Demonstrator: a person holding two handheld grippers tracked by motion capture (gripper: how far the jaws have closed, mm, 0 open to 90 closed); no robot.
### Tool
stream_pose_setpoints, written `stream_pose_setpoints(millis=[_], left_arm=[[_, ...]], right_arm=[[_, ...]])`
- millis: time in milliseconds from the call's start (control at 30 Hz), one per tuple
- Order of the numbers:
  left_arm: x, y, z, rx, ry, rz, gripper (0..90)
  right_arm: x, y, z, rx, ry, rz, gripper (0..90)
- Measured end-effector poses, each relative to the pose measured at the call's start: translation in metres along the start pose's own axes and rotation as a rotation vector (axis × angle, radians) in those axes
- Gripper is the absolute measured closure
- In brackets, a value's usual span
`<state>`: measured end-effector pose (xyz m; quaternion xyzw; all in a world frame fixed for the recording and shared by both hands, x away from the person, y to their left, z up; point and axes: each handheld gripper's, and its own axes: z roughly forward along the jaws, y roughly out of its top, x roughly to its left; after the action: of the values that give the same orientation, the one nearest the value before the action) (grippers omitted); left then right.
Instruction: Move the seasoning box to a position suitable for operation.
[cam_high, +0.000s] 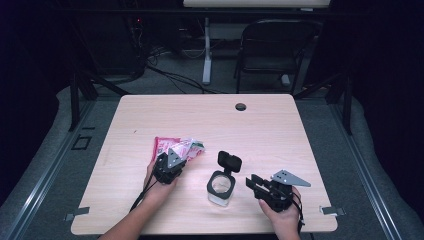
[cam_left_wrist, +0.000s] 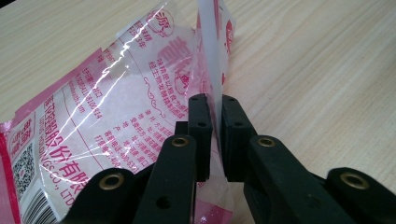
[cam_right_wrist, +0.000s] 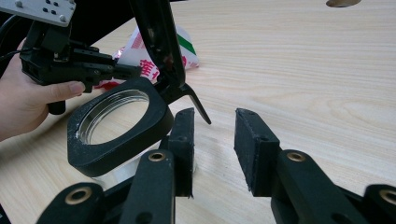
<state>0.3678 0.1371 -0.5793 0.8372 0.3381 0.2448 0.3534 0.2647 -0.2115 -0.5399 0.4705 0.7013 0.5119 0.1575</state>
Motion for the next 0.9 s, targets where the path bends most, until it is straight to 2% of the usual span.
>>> stream_pose_setpoints(millis=[200,767,900], left_arm=[[0.0014,-0.0005,0.0008,0.001,-0.003,-0.011,87.4],[0.0026,-0.0008,0.0010,0.004,-0.005,-0.005,89.8],[0.0035,-0.0010,0.0009,0.002,-0.012,-0.016,90.0]], right_arm=[[0.0001,-0.0004,-0.0004,-0.003,0.002,0.003,68.5],[-0.0012,-0.0011,0.0006,0.006,-0.001,0.001,68.3],[-0.0024,-0.0012,0.0001,0.005,-0.002,0.002,68.3]])
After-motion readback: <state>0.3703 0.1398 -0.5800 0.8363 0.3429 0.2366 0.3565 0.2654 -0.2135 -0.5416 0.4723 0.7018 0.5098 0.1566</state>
